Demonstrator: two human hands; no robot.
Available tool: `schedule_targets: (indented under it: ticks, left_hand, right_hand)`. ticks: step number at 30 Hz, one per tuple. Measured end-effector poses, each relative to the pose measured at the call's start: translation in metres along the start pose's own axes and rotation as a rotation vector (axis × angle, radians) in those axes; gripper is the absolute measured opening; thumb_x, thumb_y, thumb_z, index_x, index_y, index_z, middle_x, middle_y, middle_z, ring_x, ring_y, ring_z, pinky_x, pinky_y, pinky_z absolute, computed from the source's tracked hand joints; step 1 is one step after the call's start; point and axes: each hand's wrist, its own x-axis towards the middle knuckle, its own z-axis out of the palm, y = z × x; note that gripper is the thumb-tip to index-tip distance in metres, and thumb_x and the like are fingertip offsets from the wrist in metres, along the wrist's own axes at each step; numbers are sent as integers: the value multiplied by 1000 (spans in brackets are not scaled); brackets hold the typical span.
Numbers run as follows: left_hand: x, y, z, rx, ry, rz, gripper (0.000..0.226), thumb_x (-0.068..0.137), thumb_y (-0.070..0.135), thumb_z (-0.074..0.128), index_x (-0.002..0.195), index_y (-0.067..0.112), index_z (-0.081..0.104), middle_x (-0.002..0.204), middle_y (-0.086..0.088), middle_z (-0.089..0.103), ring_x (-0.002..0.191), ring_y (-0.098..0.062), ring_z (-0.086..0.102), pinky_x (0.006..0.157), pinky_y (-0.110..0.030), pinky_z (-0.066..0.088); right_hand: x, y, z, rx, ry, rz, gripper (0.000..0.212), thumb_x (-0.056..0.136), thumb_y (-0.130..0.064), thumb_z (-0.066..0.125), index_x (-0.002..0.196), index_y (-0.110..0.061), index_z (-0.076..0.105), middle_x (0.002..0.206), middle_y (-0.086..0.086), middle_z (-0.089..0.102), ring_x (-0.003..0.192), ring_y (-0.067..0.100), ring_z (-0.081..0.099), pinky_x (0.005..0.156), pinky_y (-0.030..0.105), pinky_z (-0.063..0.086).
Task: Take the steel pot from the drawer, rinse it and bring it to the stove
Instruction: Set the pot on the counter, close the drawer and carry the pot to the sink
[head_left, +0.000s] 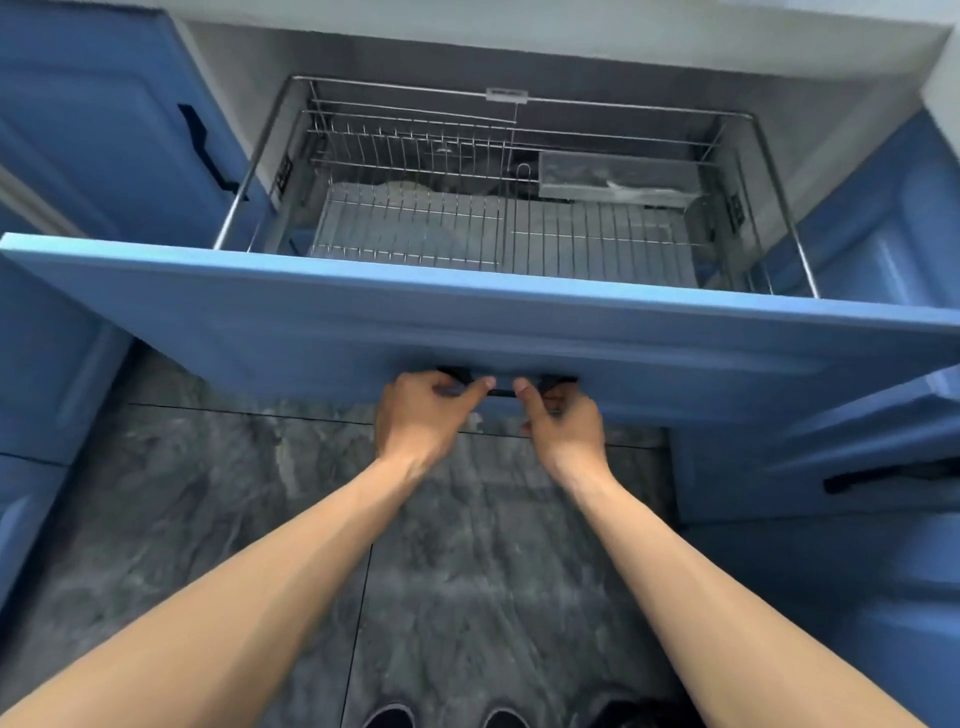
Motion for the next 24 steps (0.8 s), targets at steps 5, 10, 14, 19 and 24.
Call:
schedule_targets:
  ticks: [5,10,14,19,24]
  left_hand:
    - [23,12,13,-133,-7,-55,50,77,75,79,78,25,78,72,9,79,73,-12,77,73,-35,63]
    - [62,30,17,-153,-6,-43,47,79,72,80,76,25,76,71,8,79,73,-16,78,75,-43,66]
    - [100,44,22,-200,-35,-67,48,75,72,82,74,24,75,77,7,81,75,-18,80,80,-45,66]
    - [152,63,30,-227,-75,-70,51,77,68,83,72,18,74,68,3,80,70,-21,79,79,-47,66]
    - [196,83,35,-224,-112,-80,49,82,60,84,68,14,76,65,0,79,69,-23,79,79,-48,65]
  right_hand:
    - [32,-13,3,63,-32,41,44,88,-60,73,85,-17,64,79,6,76,77,27,75,71,43,59]
    - [69,-35,7,120,-30,56,39,93,-48,75,83,-13,63,73,8,75,68,26,73,66,36,54]
    - [103,-52,10,118,-28,71,40,93,-52,74,90,-13,66,73,5,75,74,25,75,77,41,58]
    - [145,-76,17,149,-17,117,37,97,-50,69,99,-14,65,76,9,75,69,19,68,77,42,57]
    - [182,-97,24,185,-4,140,34,96,-49,70,98,-15,65,73,2,72,80,24,74,90,58,61]
